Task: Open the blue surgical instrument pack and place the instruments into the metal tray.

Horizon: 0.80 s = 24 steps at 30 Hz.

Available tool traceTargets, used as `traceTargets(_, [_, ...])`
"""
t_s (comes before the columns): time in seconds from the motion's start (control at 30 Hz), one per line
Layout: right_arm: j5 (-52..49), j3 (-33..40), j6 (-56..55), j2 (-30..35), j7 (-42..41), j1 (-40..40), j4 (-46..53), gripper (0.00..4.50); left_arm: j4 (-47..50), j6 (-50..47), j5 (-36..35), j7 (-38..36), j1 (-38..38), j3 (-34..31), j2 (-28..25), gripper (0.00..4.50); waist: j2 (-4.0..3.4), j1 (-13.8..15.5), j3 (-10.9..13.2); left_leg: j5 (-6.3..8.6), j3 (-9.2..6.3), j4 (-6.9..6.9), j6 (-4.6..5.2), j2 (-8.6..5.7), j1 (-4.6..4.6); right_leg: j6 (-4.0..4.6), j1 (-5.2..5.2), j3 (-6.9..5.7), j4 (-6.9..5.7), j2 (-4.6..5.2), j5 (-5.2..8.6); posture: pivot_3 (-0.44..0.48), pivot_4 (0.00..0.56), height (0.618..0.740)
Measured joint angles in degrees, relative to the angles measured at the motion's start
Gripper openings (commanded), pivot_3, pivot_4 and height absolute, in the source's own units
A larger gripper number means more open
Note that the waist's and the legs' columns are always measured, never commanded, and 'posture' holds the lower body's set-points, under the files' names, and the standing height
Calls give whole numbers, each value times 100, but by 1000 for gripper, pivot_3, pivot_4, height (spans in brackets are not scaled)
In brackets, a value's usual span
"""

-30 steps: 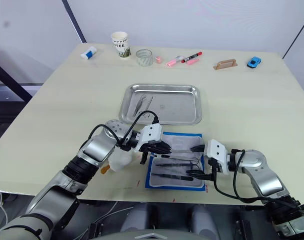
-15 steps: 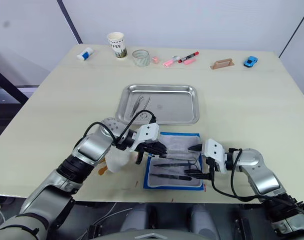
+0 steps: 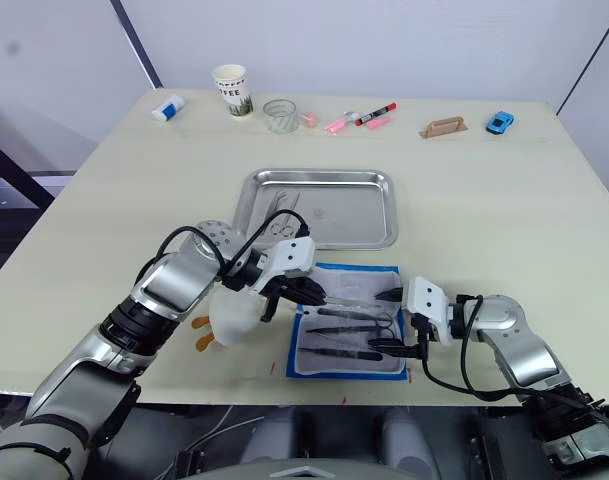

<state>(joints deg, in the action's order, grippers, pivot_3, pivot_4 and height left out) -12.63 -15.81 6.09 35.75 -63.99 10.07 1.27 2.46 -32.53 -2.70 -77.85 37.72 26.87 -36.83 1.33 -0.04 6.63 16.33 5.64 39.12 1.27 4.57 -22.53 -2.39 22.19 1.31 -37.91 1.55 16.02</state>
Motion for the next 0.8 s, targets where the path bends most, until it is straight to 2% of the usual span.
traceTargets(0.4, [25, -44, -1, -22, -30, 86, -38, 4500, 156, 144, -320, -209, -277, -428, -1004, 87, 0, -40, 0, 0, -2, -3, 0, 3, 2, 4, 1, -2, -1, 0, 2, 0, 150, 740])
traceTargets(0.5, [25, -72, -13, -35, -75, 154, -107, 4500, 325, 131, -588, -303, -500, -774, -1323, 87, 1, -51, 0, 0, -1, -4, 0, 6, 3, 5, 1, -1, -2, 0, 3, 0, 150, 740])
traceTargets(0.53, [25, -76, -20, -39, -86, 164, -130, 4500, 388, 91, -765, -355, -584, -1078, -1486, 87, 2, -51, 0, 0, 1, -5, 0, 6, 5, 6, 1, -2, -2, 0, 3, 0, 150, 740])
traceTargets(0.6, [25, -92, -21, -44, -91, 189, -142, 4500, 407, 81, -847, -354, -645, -1164, -1500, 87, 4, -56, -1, 0, 4, -5, 0, 6, 6, 6, 1, -1, -3, 0, 4, 0, 150, 740])
traceTargets(0.73, [25, -112, -53, -49, -151, 240, -209, 4500, 645, -70, -1414, -231, -956, -1966, -1596, 87, 5, -62, -1, 0, -2, -7, -1, 9, 7, 7, 3, 1, -4, -2, 4, 0, 150, 740])
traceTargets(0.8, [25, -100, -53, -49, -173, 246, -232, 4500, 787, -317, -1593, 79, -1026, -2287, -1523, 87, 8, -53, -3, 0, -2, -7, -1, 9, 12, 7, -1, 3, -5, 0, 4, 0, 150, 740])
